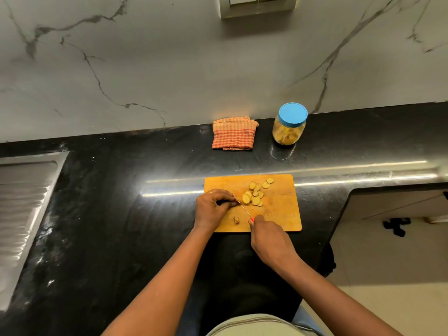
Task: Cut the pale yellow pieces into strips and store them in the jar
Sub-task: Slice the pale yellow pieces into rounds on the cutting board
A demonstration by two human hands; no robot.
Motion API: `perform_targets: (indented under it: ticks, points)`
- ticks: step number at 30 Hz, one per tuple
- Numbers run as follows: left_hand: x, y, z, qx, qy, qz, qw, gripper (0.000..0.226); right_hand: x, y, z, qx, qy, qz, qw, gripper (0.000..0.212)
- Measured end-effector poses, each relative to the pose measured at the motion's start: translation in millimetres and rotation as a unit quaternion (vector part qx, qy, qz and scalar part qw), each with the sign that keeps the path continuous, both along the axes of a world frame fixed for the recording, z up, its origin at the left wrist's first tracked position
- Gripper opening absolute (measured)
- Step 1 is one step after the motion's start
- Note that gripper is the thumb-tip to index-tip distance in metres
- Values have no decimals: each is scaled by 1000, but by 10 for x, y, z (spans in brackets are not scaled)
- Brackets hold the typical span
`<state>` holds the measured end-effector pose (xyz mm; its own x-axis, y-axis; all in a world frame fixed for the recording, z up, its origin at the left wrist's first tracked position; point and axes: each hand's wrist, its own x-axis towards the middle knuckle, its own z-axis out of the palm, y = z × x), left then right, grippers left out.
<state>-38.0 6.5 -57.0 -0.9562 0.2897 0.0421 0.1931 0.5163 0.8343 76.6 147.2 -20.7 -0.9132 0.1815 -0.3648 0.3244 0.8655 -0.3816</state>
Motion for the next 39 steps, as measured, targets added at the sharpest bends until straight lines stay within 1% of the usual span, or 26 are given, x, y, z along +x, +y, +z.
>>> perform_targets:
  ticks: [5, 15, 21, 24, 28, 39]
  points:
    - [1, -6, -14, 0, 2, -2, 1000, 15, -13, 4, 0, 9, 1, 5, 1000, 30]
    - [-33, -10, 6, -11, 6, -16, 1000, 14, -39, -23, -9, -7, 4, -7, 1000, 31]
    - [-6, -23, 44, -45, 65, -63, 995, 12, -80, -76, -23, -14, 7, -10, 1000, 30]
    - [33, -21, 49, -53, 88, -68, 992, 11, -88, -79, -34, -8, 9, -9, 1000, 30]
    - [26, -29, 50, -67, 94, -80, 990, 12, -106, -81, -31, -1, 11, -5, 1000, 30]
    - [20, -20, 13, -91, 91, -86, 988, 14, -204, -106, -10, -22, -28, -16, 999, 18]
